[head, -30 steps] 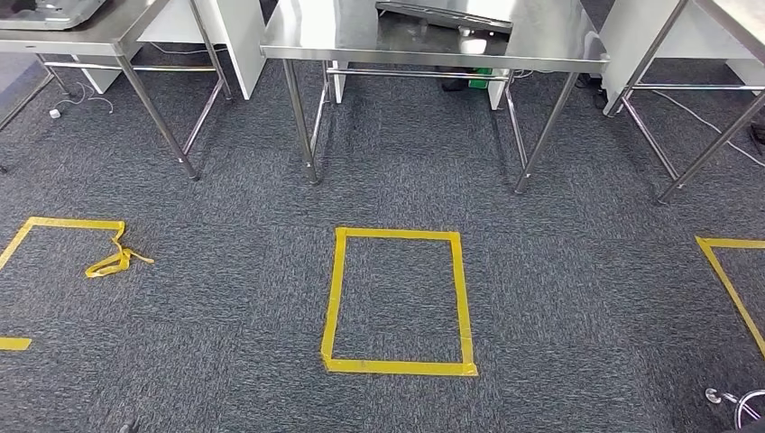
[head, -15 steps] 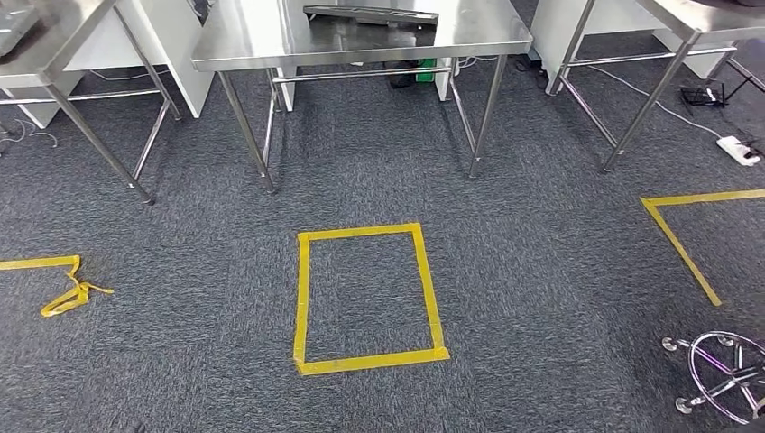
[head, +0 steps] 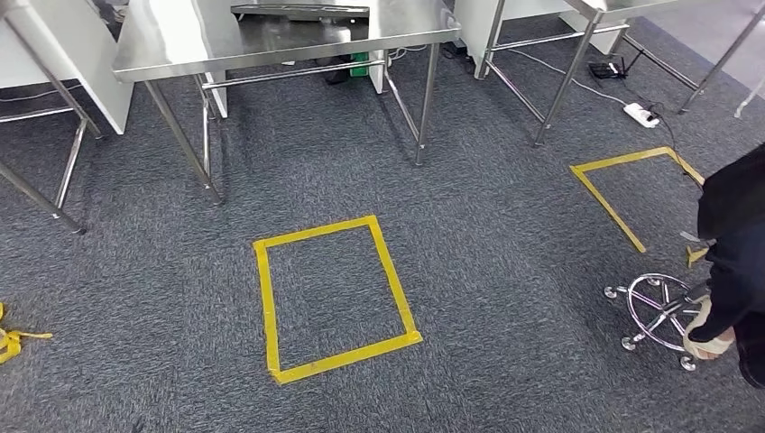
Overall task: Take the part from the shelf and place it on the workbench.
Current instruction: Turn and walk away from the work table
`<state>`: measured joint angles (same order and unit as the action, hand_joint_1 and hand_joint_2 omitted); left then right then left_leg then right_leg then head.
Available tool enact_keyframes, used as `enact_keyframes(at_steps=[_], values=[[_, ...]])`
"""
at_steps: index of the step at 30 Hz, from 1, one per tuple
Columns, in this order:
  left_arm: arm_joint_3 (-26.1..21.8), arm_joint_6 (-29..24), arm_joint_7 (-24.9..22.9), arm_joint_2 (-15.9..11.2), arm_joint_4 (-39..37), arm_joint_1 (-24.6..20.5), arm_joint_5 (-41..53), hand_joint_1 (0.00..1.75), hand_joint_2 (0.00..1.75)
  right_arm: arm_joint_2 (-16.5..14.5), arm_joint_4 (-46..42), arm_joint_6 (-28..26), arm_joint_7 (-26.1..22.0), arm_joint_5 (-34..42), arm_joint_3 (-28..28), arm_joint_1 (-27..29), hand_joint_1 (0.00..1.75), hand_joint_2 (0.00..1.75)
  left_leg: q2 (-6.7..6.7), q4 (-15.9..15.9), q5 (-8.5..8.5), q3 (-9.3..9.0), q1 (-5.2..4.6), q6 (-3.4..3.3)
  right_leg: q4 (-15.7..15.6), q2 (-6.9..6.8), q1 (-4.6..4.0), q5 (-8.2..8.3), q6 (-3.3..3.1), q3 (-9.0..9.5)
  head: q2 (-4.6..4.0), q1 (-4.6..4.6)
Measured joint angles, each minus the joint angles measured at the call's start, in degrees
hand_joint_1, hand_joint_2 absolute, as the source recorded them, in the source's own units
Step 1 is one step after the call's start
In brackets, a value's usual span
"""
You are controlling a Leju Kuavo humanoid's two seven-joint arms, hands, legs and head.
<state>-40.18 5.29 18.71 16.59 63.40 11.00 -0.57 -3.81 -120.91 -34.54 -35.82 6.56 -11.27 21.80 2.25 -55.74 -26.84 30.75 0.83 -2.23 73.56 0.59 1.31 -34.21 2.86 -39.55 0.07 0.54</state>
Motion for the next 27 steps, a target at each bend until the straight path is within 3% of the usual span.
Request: enact_keyframes(at_steps=[1,2,4,6,8,10,11,13,14,15,16,17,19,21,23,25,27], values=[[0.0,0.0,0.0,0.0,0.0,0.0,0.0,0.0,0.0,0.0,0.0,0.0,0.0,0.0,-0.1,0.0,0.0,0.0,0.81,0.0,0.01,0.02,-0.02,0.02,-1.7,-0.25,0.03,0.76,0.54,1.29,0.0,0.02],[0.1,0.0,0.0,0.0,0.0,-0.1,0.0,0.0,0.0,0.0,0.0,0.0,0.0,0.0,-0.2,0.0,0.0,0.0,1.57,-0.1,-0.01,-0.02,-0.01,0.08,-5.6,-0.89,0.08,2.05,1.1,3.72,0.0,0.02],[0.2,-0.2,0.1,0.0,-0.1,-0.2,0.0,0.0,0.0,0.0,0.0,0.1,0.0,0.0,-0.4,0.0,0.0,0.0,2.82,-0.6,-0.24,-0.09,-0.29,0.49,-14.0,-3.46,0.02,4.42,1.49,8.76,0.0,0.06],[0.3,-0.5,0.4,0.0,-0.1,-0.4,-0.2,0.0,0.0,-0.1,-0.1,0.2,0.0,-0.2,-0.5,0.2,0.0,0.0,3.79,-0.9,-0.49,-0.29,-0.65,1.07,-17.1,-4.63,-0.2,5.32,0.86,10.44,0.0,-0.08],[0.7,-0.8,0.7,-0.1,-0.2,-0.7,-0.5,0.0,0.0,-0.1,-0.2,0.4,0.0,-0.4,-0.8,0.4,0.0,0.0,4.67,-1.0,-0.55,-0.52,-0.57,1.61,-17.0,-3.43,-0.16,5.72,0.03,10.08,0.0,-0.25],[1.0,-1.1,0.9,-0.2,-0.2,-0.9,-0.7,0.0,0.0,-0.2,-0.3,0.5,0.0,-0.5,-0.9,0.4,0.0,0.0,3.03,-2.5,-2.07,0.04,-0.18,2.29,-17.2,-2.33,0.22,6.22,-0.83,9.94,0.0,-0.31],[1.1,-1.1,0.9,-0.3,-0.3,-0.9,-0.7,0.0,0.0,-0.3,-0.3,0.6,0.0,-0.5,-1.0,0.4,0.0,0.0,1.4,-4.9,-3.89,1.0,-0.01,2.56,-17.2,-1.79,0.45,6.51,-1.27,9.84,0.0,-0.37],[1.1,-1.2,0.9,-0.4,-0.5,-0.7,-0.7,0.0,0.0,-0.5,-0.4,0.6,0.0,-0.6,-1.0,0.3,0.0,0.0,-1.49,-12.5,-8.32,4.16,0.15,2.84,-17.2,-0.63,0.41,6.9,-1.79,9.45,0.0,-0.42],[1.2,-1.2,0.9,-0.4,-0.6,-0.6,-0.7,0.0,0.0,-0.5,-0.4,0.6,0.0,-0.6,-1.0,0.3,0.0,0.0,-1.99,-15.8,-9.61,5.57,0.16,2.87,-17.1,0.03,0.35,7.0,-1.83,9.3,0.0,-0.42],[1.2,-1.2,0.9,-0.5,-0.7,-0.5,-0.8,0.0,0.0,-0.6,-0.3,0.6,0.0,-0.6,-1.0,0.3,0.0,0.0,-2.19,-17.5,-9.78,6.24,0.18,2.86,-17.1,0.74,0.3,7.07,-1.8,9.22,0.0,-0.42],[1.2,-1.2,0.9,-0.6,-0.8,-0.5,-0.9,0.0,0.0,-0.7,-0.3,0.6,0.0,-0.6,-1.0,0.3,0.0,0.0,-2.32,-16.8,-8.73,5.83,0.21,2.8,-17.0,1.45,0.31,7.1,-1.74,9.23,0.0,-0.42],[1.3,-1.2,0.9,-0.7,-0.8,-0.4,-1.1,0.0,0.0,-0.7,-0.3,0.6,-0.1,-0.6,-1.0,0.2,0.0,0.0,-2.59,-13.9,-6.75,4.39,0.3,2.71,-17.0,2.19,0.34,7.11,-1.7,9.31,0.0,-0.43],[1.4,-1.3,1.0,-1.0,-0.8,-0.2,-1.3,0.0,0.0,-0.7,-0.3,0.6,-0.1,-0.7,-1.0,0.0,0.0,0.0,-4.91,-6.0,-3.07,0.56,0.64,2.53,-16.7,3.57,0.24,7.13,-1.49,9.22,0.0,-0.42],[1.5,-1.3,1.0,-1.2,-0.9,-0.1,-1.4,0.0,0.0,-0.7,-0.3,0.6,-0.1,-0.8,-1.1,-0.4,0.0,0.0,-6.85,-1.9,-2.09,-1.13,0.72,2.33,-16.5,4.87,0.12,7.4,-0.82,8.55,0.01,-0.42],[1.6,-1.3,1.0,-1.3,-0.9,0.0,-1.5,0.0,0.0,-0.7,-0.3,0.6,-0.2,-0.9,-1.1,-0.5,0.0,0.0,-6.14,-1.7,-2.08,-0.95,0.42,1.77,-16.7,6.14,0.23,7.91,0.17,7.7,0.01,-0.44],[1.7,-1.3,1.0,-1.4,-0.9,-0.1,-1.6,0.0,0.0,-0.7,-0.3,0.6,-0.2,-0.9,-1.1,-0.5,0.0,0.0,-4.59,-1.3,-1.58,-0.8,0.35,0.76,-15.5,4.73,0.24,7.41,0.61,6.52,0.01,-0.33],[1.8,-1.4,1.0,-1.5,-0.9,0.0,-1.7,0.0,0.0,-0.7,-0.3,0.6,-0.2,-0.9,-1.2,-0.7,0.0,0.0,-2.88,-1.0,-1.2,-0.56,0.26,-0.02,-10.0,1.55,0.06,4.67,0.15,3.69,0.01,-0.04]])
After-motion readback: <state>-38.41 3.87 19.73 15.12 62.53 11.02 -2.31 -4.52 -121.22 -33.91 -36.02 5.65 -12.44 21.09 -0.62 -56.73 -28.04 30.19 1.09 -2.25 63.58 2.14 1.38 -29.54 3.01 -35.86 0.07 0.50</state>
